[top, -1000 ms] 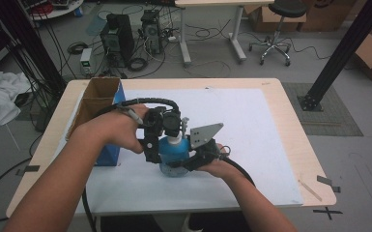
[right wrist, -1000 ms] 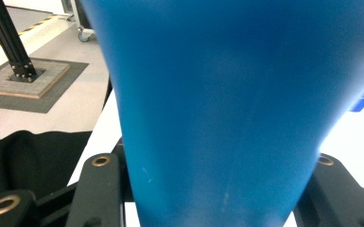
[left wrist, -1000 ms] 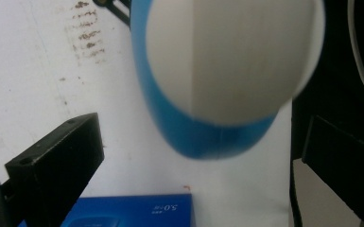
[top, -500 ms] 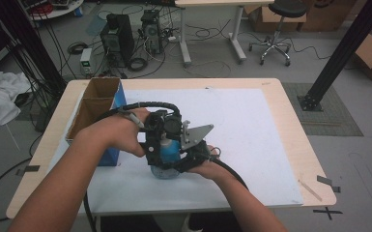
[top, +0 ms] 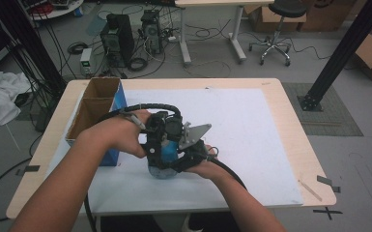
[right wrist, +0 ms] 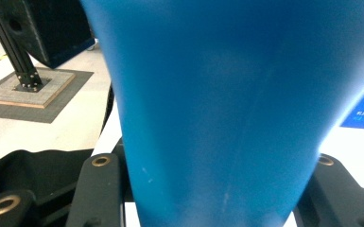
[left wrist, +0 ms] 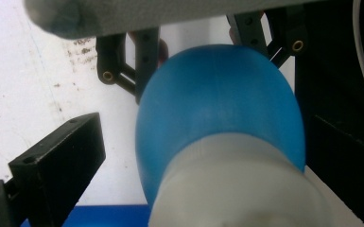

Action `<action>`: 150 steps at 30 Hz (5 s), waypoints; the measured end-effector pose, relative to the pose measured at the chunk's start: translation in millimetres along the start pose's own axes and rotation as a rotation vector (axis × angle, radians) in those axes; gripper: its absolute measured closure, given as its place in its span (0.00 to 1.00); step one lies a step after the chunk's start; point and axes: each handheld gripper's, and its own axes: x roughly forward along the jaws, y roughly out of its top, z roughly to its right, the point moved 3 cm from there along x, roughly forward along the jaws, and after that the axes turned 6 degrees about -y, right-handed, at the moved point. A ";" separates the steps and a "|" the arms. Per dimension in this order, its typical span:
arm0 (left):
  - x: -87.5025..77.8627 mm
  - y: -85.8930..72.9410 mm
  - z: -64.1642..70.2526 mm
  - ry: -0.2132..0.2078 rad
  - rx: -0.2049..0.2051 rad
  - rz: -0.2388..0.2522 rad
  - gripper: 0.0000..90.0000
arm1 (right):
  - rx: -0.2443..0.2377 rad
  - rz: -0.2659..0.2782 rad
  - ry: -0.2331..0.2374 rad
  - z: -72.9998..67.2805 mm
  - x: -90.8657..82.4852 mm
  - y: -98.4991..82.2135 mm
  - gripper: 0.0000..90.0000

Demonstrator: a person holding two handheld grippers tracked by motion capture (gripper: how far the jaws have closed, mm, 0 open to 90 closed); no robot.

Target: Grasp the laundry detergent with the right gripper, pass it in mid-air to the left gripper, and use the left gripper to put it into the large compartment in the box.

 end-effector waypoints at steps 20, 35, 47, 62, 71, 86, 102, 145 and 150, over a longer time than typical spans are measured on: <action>1.6 -2.4 0.3 0.000 -0.008 -0.013 0.17 | 0.016 -0.011 0.004 -0.6 1.9 1.0 0.52; 0.3 -3.8 1.3 0.014 -0.014 -0.021 0.27 | 0.016 -0.018 0.005 -1.2 2.3 1.7 0.52; 1.6 -4.4 3.7 0.019 -0.013 -0.031 0.39 | 0.032 -0.014 0.006 -1.1 3.4 1.7 0.52; -1.8 -2.5 1.6 0.015 -0.030 -0.058 0.43 | 0.018 -0.008 -0.024 1.1 2.8 4.2 0.52; -9.2 -0.2 1.8 0.028 -0.025 -0.062 0.43 | 0.026 0.013 -0.028 -0.1 -1.0 7.8 0.46; -13.8 6.2 -1.2 0.021 -0.027 -0.092 0.43 | 0.083 -0.007 -0.033 1.8 -17.2 7.6 0.21; -32.5 -0.2 -8.6 0.025 -0.112 -0.086 0.43 | 0.071 -0.166 -0.046 9.7 -42.9 12.0 0.00; -175.6 -111.2 -54.2 0.018 -1.109 0.020 0.43 | -0.015 -0.915 0.042 27.0 -127.5 28.3 0.00; -182.3 -130.7 -58.7 0.032 -1.215 0.004 0.43 | -0.016 -0.934 0.047 27.8 -129.0 27.3 0.00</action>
